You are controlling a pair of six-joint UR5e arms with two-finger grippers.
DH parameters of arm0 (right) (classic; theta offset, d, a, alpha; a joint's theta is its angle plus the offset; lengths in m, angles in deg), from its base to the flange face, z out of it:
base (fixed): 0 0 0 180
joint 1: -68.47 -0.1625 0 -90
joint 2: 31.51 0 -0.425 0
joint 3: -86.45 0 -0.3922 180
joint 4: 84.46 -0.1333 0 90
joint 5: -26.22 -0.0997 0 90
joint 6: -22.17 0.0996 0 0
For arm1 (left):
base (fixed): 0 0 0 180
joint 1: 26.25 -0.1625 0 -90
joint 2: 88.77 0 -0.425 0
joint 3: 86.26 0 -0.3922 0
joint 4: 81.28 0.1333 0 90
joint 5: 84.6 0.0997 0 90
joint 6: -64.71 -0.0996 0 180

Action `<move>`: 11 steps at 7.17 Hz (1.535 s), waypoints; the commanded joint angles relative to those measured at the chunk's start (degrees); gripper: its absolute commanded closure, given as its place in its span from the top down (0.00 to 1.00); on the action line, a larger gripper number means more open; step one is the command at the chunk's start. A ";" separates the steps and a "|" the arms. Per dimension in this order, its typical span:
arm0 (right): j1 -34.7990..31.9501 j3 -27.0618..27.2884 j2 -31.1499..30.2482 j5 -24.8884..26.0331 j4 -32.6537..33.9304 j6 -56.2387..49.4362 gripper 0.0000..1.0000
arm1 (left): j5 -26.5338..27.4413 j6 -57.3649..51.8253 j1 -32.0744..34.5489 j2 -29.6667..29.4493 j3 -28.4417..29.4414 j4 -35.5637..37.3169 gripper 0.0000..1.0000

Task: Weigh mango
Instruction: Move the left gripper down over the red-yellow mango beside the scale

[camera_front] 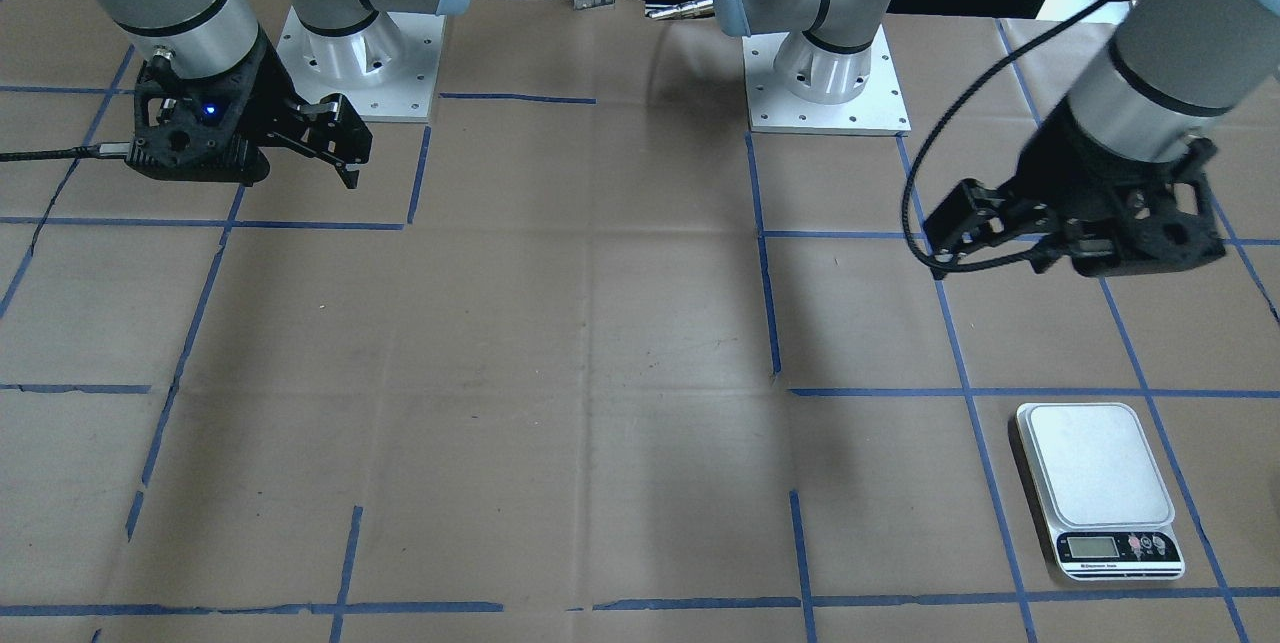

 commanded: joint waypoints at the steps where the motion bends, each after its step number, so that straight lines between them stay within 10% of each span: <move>1: 0.00 0.00 0.00 0.00 0.00 0.00 1.00 | 0.11 -14.12 -11.53 -10.87 12.17 -0.41 1.00; 7: 0.00 0.00 0.00 0.00 0.00 0.00 1.00 | -4.98 -34.05 -24.77 -50.70 57.27 -3.82 1.00; 11: 0.00 0.00 0.00 0.00 0.00 0.00 1.00 | -4.29 -35.73 -22.94 -60.76 68.32 -6.04 1.00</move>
